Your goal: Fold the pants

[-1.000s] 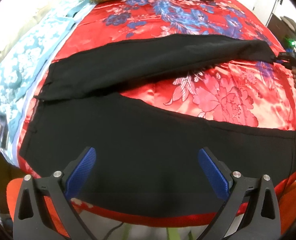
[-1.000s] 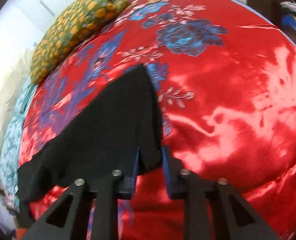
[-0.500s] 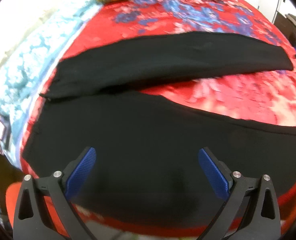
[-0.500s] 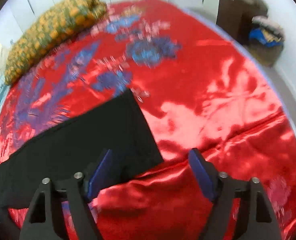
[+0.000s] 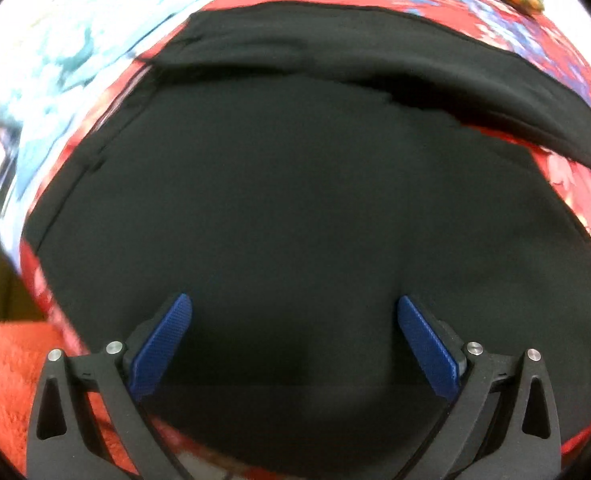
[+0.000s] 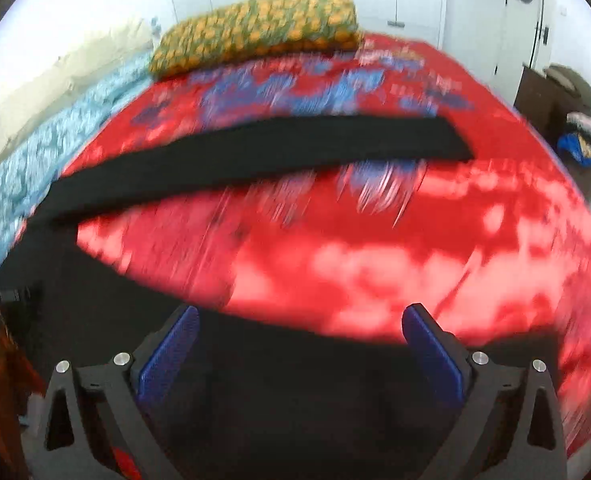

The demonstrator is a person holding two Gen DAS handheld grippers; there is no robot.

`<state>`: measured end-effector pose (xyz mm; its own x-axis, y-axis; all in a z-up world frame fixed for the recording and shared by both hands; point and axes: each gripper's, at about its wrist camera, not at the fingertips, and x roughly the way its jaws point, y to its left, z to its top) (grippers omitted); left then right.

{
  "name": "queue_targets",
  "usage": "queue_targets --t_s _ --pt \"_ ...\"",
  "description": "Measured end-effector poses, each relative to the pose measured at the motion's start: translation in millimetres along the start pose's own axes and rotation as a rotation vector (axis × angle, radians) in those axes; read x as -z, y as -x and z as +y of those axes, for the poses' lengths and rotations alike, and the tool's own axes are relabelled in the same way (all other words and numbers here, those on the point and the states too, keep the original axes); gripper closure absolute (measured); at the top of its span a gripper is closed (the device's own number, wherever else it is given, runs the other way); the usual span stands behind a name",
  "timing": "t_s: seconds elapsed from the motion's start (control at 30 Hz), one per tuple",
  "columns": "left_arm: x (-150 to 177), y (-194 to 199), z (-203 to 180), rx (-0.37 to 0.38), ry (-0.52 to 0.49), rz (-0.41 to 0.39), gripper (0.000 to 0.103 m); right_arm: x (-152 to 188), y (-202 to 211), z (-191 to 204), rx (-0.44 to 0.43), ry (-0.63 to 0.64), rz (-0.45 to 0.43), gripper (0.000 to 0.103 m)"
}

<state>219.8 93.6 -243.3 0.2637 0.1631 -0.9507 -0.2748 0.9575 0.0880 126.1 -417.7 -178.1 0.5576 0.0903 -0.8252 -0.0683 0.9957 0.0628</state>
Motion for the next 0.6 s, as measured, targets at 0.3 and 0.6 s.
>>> queue_targets --t_s 0.3,0.6 --pt "27.2 6.7 -6.5 -0.083 0.011 -0.104 0.0 68.9 -25.7 22.9 0.053 -0.008 0.074 0.0" --pt "32.9 10.3 -3.9 -0.066 -0.001 -0.17 0.0 68.1 -21.6 13.3 0.032 -0.012 0.003 0.0"
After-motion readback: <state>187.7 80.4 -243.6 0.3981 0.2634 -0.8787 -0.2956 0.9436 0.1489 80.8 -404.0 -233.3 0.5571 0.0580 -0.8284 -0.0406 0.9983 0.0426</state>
